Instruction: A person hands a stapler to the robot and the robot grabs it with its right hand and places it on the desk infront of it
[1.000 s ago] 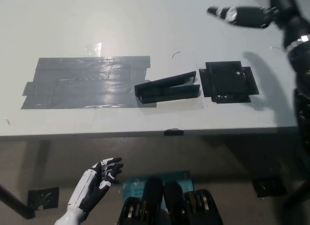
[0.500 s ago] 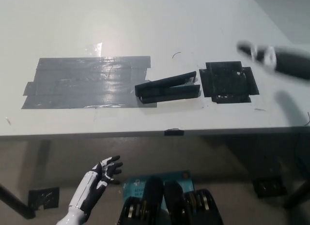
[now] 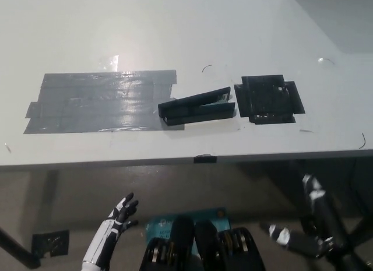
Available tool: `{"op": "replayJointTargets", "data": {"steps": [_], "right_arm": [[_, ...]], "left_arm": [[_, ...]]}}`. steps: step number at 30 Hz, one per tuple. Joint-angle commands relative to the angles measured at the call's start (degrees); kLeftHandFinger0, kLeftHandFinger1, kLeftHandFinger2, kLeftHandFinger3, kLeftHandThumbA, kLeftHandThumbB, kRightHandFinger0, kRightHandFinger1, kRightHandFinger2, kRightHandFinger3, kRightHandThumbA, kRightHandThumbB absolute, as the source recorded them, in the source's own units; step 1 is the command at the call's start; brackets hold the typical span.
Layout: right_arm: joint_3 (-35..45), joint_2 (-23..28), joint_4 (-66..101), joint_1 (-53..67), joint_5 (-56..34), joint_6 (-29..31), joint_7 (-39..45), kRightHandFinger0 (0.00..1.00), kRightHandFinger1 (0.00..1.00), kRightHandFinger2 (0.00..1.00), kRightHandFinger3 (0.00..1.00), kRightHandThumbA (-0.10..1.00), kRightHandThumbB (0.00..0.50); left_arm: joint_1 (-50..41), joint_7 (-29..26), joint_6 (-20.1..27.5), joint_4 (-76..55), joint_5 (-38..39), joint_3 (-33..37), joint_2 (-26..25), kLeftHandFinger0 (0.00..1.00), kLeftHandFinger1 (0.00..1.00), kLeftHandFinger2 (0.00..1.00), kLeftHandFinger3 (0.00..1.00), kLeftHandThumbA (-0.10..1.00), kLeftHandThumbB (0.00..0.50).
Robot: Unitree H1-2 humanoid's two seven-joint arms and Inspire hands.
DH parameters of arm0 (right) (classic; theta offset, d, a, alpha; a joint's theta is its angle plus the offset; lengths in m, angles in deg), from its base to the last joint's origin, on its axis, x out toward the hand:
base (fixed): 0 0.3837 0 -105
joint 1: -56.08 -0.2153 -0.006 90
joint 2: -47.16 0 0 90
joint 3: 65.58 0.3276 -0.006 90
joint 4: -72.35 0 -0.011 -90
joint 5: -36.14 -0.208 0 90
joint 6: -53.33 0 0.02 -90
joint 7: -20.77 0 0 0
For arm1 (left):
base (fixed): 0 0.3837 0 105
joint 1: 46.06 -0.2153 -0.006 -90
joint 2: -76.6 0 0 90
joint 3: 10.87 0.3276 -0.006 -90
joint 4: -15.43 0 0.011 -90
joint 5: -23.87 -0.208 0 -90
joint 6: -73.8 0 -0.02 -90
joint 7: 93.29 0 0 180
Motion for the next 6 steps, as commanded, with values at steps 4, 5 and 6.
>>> {"op": "replayJointTargets", "data": {"steps": [4, 5, 6], "right_arm": [[-0.94, -0.64, -12.61, -1.74, -2.28, 13.84, -2.82, 1.0, 1.0, 1.0, 1.0, 0.88, 0.224], [-1.05, -0.68, -12.77, -1.71, -2.3, 13.99, -2.8, 1.0, 1.0, 1.0, 1.0, 0.9, 0.221], [-1.05, -0.68, -12.77, -1.71, -2.3, 13.99, -2.8, 1.0, 1.0, 1.0, 1.0, 0.9, 0.221]], "left_arm": [[0.17, -0.6, 4.21, -0.89, 1.55, -1.38, 0.52, 0.91, 1.0, 1.0, 1.0, 1.0, 0.474], [0.17, -0.47, 4.36, -0.68, 1.78, -1.49, 0.49, 0.91, 1.0, 1.0, 1.0, 1.0, 0.474], [0.17, -0.47, 4.36, -0.68, 1.78, -1.49, 0.49, 0.91, 1.0, 1.0, 1.0, 1.0, 0.474]]}}
